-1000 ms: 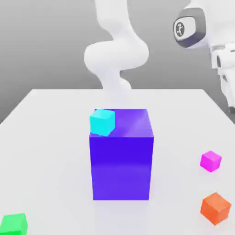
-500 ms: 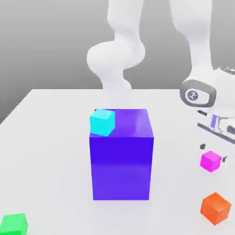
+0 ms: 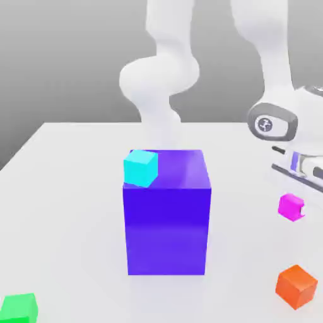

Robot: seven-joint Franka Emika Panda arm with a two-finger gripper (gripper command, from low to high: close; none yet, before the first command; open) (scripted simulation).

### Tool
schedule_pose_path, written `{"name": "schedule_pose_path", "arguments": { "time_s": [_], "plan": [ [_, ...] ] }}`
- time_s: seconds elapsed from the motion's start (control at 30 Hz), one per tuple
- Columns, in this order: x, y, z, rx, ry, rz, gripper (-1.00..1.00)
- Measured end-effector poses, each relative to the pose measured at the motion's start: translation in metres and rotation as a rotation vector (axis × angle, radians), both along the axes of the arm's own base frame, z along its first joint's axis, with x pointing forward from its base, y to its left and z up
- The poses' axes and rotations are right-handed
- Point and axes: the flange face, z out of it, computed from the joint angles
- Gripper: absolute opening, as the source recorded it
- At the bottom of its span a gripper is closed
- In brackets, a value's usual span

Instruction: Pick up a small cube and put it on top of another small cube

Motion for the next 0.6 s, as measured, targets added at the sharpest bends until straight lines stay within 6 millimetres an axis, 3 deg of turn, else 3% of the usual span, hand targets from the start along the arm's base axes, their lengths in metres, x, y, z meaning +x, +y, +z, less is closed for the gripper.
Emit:
{"name": "schedule_pose_path", "arguments": {
  "time_s": [0.13,0.23,0.3,0.43,0.6],
  "plan": [
    [0.096,-0.048,0.001,-0.013,0.023,-0.278,-1.00],
    [0.168,-0.114,0.001,-0.021,0.039,-0.527,-1.00],
    [0.203,-0.163,0.002,-0.024,0.046,-0.676,-1.00],
    [0.249,-0.261,0.008,-0.024,0.051,-0.938,-1.00],
    [0.272,-0.385,0.021,-0.018,0.043,-1.225,-1.00]
  ]
}}
